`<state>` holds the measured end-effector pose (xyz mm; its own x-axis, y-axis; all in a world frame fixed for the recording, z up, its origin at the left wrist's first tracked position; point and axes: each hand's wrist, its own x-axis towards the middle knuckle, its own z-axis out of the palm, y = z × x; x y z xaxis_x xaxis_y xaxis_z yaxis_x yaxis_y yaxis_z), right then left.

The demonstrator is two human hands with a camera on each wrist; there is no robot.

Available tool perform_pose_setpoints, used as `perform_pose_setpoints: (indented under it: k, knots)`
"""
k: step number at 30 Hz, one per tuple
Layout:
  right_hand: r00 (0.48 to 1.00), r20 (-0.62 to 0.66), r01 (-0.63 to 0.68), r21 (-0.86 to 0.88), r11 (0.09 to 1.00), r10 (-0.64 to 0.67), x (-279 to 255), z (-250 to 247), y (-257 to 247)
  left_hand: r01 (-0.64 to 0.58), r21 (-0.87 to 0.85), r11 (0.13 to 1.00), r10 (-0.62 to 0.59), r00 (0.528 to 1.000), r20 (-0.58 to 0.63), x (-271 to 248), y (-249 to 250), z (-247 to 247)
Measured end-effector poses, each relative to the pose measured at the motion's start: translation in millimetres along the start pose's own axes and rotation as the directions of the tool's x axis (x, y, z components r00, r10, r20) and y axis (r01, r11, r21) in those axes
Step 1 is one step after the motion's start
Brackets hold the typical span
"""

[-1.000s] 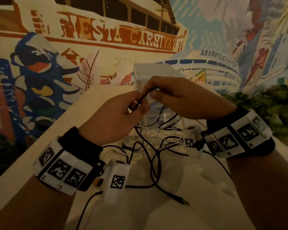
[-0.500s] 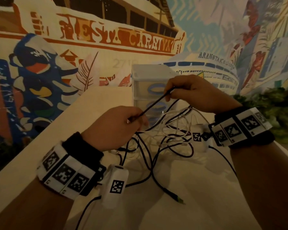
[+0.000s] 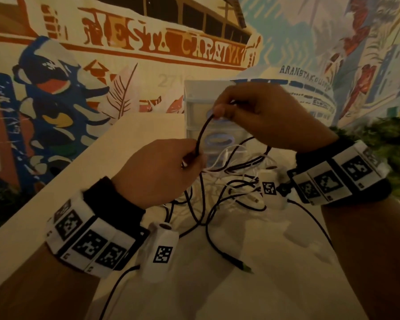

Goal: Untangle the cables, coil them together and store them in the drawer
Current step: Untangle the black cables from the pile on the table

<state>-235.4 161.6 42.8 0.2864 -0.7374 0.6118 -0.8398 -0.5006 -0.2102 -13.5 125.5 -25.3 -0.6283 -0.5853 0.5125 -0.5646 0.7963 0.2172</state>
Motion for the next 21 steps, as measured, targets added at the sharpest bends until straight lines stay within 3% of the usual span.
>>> perform_pose_setpoints:
  k: [4, 7, 13, 17, 21]
  knots:
    - [0.974, -0.221, -0.050, 0.026, 0.998, 0.054, -1.4, -15.9, 11.8, 0.004, 0.001, 1.000, -0.004, 0.997, 0.082, -1.0, 3.9, 5.2]
    - [0.962, -0.246, -0.133, -0.035, 0.990, 0.121, -4.8, -24.0, 22.8, 0.008, -0.015, 1.000, -0.007, 0.999, 0.050, 0.4, 3.4, 7.2]
    - [0.973, 0.035, -0.220, -0.165, 0.962, 0.228, -9.2, -20.0, 24.8, 0.042, 0.056, 0.998, -0.045, 0.997, 0.065, -1.7, 4.4, 9.7]
    - [0.995, 0.091, -0.013, -0.165, 0.986, 0.028, -6.3, -8.1, 0.1, 0.033, 0.109, 0.994, -0.034, 0.999, 0.012, -2.8, 5.6, 10.2]
    - [0.962, 0.259, 0.125, -0.118, 0.985, -0.091, -4.4, 12.5, -17.0, 0.006, 0.153, 0.988, -0.002, 1.000, -0.031, -2.7, 3.3, 10.3]
